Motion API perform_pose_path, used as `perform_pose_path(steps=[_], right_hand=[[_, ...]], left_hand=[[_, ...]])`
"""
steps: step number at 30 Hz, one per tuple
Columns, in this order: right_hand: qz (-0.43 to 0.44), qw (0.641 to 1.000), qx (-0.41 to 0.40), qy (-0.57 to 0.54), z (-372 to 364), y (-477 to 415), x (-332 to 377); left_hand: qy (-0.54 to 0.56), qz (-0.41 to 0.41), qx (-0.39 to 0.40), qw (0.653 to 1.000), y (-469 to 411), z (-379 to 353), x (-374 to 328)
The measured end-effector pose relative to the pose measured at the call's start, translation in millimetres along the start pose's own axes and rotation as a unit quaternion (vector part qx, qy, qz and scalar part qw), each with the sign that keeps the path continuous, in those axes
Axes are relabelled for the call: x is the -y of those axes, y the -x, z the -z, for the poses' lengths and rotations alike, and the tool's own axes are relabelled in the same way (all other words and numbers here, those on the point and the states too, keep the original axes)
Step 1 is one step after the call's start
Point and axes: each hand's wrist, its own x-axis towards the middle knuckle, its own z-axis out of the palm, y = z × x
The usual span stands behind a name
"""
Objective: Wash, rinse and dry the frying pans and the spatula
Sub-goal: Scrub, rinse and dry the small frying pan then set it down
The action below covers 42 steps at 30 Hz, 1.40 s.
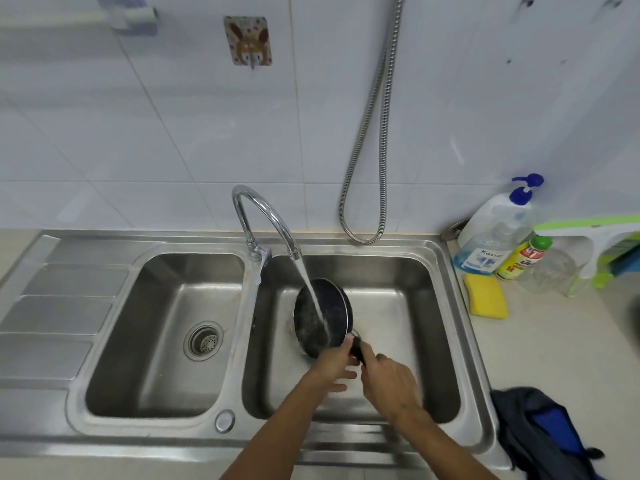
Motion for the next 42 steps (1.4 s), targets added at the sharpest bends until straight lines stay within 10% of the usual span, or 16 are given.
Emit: perform_pose_path(steps=[12,26,42], right_hand=[[-0.048,0.991,-0.038,0.120,2.2,23.9,-4.2],[-0.162,0.957,0.064,-0.233,13.9,5.9,6.0],[-0.218,0.806,0.134,-0.534,10.0,10.5,19.6]], left_hand=[[0.205,0.027,0.025,0.978,-28.7,-37.5,0.1],[0.161,-0.026,-0.022,0.986,-31.2,-32.2,12.4],[0.172,0.002,0.014,0.985,-19.0,0.3,22.4]])
